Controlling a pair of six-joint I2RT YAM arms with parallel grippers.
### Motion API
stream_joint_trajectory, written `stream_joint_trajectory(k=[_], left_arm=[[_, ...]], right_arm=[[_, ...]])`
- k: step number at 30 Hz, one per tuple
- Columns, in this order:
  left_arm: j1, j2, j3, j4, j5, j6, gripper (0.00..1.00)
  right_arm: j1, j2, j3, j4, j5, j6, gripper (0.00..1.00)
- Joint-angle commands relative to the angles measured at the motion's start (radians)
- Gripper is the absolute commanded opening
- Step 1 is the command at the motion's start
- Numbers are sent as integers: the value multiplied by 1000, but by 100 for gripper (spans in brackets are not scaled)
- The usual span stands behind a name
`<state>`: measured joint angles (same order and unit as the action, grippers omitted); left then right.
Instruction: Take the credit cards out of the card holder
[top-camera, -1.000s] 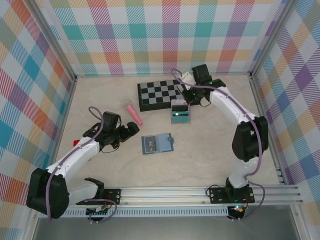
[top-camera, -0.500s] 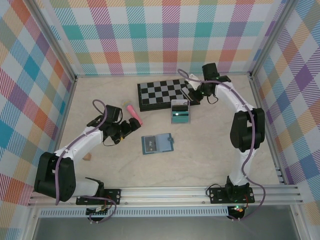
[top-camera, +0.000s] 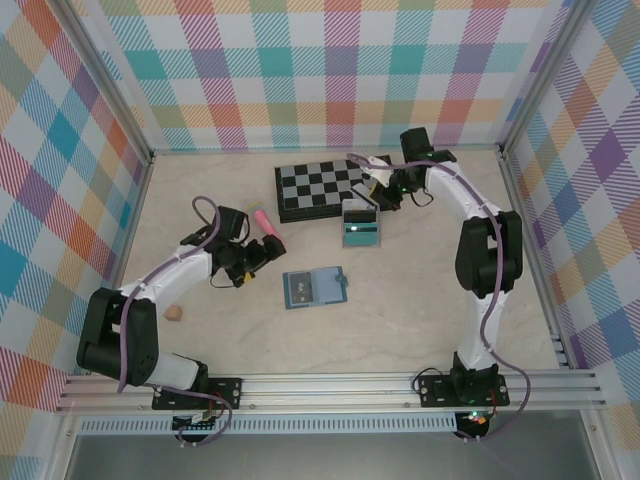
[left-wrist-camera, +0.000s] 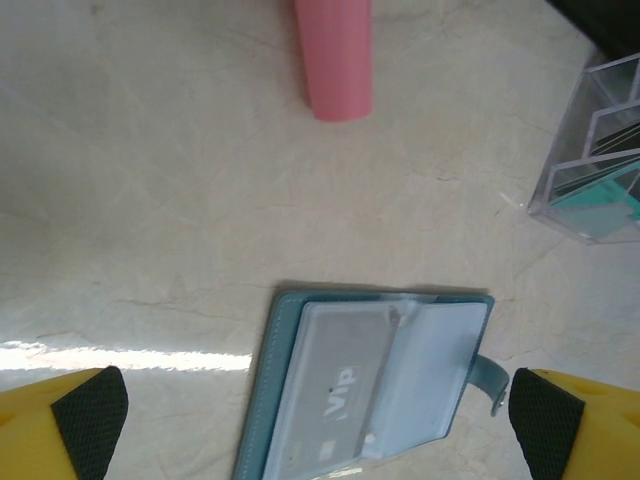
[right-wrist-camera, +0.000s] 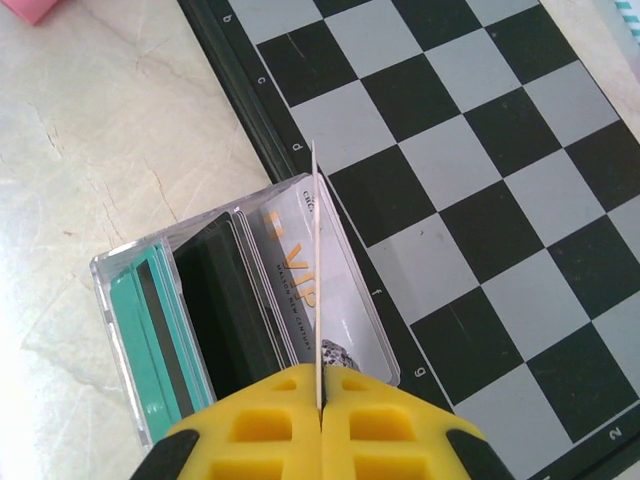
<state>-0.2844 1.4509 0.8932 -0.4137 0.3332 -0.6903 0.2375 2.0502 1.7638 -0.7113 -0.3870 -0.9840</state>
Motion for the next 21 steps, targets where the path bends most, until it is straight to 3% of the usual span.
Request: stream_joint_trajectory(k=[1,8,21], left_arm=[[17,15,42,1,28,6,100],[17,42,36,-1,32,22,100],[18,85,47,27,73,28,100]], right_arm=[[9,38,31,-26,-40,-127,0],[10,70,36,-18,40,-202,0],[17,123,137,-119,8,-240,9]])
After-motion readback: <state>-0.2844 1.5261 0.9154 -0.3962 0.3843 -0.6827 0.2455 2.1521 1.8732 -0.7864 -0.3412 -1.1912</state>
